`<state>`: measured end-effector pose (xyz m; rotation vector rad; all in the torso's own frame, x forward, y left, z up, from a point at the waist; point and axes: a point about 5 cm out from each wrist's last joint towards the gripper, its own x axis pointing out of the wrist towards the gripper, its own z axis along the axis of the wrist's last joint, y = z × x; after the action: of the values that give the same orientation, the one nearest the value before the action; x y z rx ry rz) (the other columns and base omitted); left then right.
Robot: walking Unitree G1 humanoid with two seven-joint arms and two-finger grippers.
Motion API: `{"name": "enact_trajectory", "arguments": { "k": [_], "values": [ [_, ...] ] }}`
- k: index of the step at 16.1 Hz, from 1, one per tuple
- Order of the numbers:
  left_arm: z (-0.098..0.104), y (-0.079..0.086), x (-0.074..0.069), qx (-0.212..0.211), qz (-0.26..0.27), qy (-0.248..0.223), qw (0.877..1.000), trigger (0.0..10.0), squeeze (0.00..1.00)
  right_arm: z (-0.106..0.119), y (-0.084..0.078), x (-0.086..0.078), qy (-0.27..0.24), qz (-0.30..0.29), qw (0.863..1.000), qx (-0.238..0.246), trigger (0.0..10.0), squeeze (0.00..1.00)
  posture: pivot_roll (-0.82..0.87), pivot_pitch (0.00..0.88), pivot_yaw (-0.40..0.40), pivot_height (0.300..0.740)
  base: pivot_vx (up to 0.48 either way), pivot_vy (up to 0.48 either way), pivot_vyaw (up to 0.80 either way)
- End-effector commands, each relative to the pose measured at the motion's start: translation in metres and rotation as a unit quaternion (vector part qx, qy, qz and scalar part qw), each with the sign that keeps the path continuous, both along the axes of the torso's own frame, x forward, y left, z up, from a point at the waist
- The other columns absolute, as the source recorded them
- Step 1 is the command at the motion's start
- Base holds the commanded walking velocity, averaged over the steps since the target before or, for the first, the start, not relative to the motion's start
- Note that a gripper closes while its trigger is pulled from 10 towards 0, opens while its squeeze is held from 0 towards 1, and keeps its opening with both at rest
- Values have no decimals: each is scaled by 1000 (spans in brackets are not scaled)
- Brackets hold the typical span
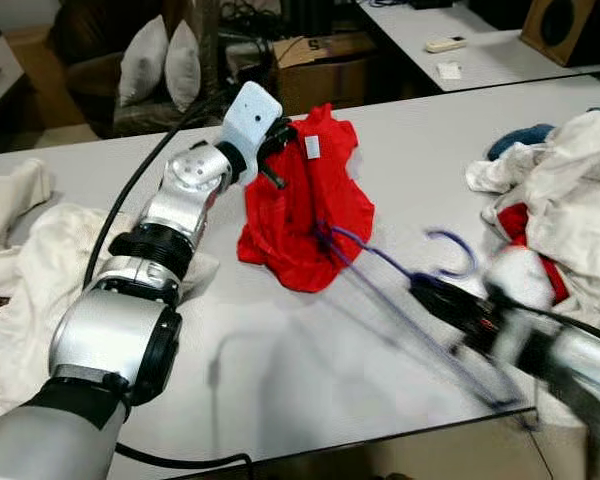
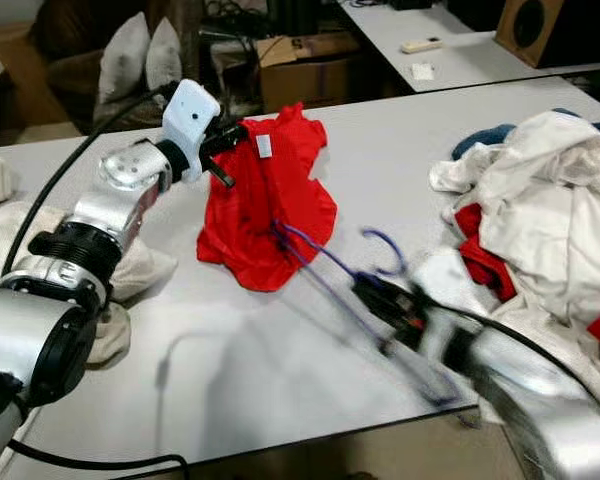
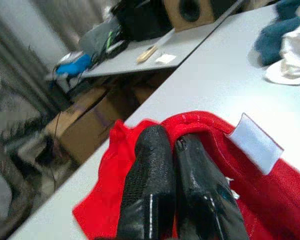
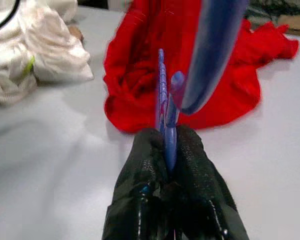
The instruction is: Hang hanger
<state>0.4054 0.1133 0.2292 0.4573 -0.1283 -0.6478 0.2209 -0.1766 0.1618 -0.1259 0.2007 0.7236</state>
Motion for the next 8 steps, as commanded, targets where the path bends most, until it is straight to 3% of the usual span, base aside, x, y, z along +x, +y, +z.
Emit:
{"name": "enact_trajectory", "arguments": {
  "k": [1,6,8],
  "values": [
    [13,0,0,18,-11,-27,999,0,0,-6,3,4,11,-10,1000,-1,10000,0,-79,0,93,740,0,0,0],
    [17,4,-2,39,-11,-46,998,0,0,-19,9,30,47,-114,990,72,10000,0,-74,0,88,740,0,0,0],
    [20,14,-3,58,-3,-58,997,0,0,-12,4,36,33,-152,980,127,10000,0,-74,0,87,740,0,0,0]
  ]
}}
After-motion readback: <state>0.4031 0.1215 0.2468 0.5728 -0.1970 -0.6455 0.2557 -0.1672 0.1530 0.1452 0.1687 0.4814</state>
